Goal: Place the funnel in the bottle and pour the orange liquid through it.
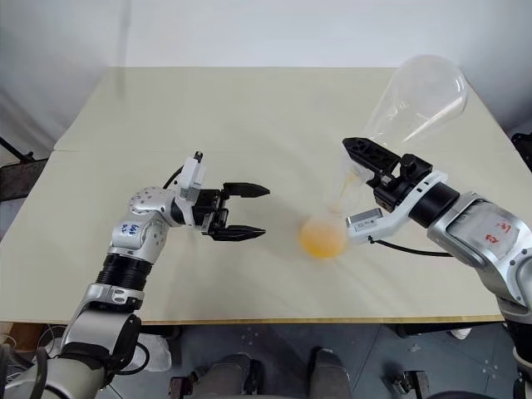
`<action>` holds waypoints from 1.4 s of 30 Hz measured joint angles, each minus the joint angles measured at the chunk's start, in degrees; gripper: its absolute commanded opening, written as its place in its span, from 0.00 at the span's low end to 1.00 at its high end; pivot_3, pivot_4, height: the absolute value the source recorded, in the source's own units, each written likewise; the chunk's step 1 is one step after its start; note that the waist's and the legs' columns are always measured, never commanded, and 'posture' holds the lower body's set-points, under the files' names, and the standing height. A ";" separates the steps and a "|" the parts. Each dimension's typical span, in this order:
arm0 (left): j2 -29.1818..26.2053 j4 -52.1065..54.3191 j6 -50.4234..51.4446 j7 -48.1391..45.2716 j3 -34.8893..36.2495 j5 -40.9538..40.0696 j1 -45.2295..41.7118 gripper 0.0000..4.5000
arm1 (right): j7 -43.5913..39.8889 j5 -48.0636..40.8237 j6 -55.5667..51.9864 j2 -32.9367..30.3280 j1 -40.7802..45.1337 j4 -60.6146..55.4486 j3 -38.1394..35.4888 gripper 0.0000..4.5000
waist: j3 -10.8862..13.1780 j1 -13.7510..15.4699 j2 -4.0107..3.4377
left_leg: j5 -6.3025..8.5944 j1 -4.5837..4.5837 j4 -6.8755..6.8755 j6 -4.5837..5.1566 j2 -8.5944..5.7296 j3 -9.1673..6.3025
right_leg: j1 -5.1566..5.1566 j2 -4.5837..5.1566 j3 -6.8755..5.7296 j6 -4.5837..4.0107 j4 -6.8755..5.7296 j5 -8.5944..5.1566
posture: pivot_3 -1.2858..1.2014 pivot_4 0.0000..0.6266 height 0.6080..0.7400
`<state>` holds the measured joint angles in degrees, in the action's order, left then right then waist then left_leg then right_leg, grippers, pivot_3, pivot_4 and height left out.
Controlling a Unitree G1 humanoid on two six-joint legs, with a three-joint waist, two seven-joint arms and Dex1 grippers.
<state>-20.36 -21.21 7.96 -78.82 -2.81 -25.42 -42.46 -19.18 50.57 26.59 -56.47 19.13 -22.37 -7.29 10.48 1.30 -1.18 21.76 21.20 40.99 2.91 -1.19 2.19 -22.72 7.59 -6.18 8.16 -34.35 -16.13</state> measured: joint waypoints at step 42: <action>-0.86 -2.43 -1.66 -0.89 0.00 0.18 -2.02 1.00 | -7.54 -46.15 -51.26 30.39 2.39 -7.99 -16.68 0.62 | 0.00 0.06 0.00 | 0.00 -0.03 0.04 0.01 -0.05 -0.10 | 0.01 0.02 -0.05 0.00 -0.19 0.01 | 0.52 0.24 1.00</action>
<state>-21.21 -23.64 6.30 -79.71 -2.80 -25.24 -44.48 -26.72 4.41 -24.67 -26.08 21.52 -30.36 -23.97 10.48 1.37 -1.18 21.76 21.17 41.03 2.92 -1.24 2.09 -22.71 7.61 -6.24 8.17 -34.54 -16.12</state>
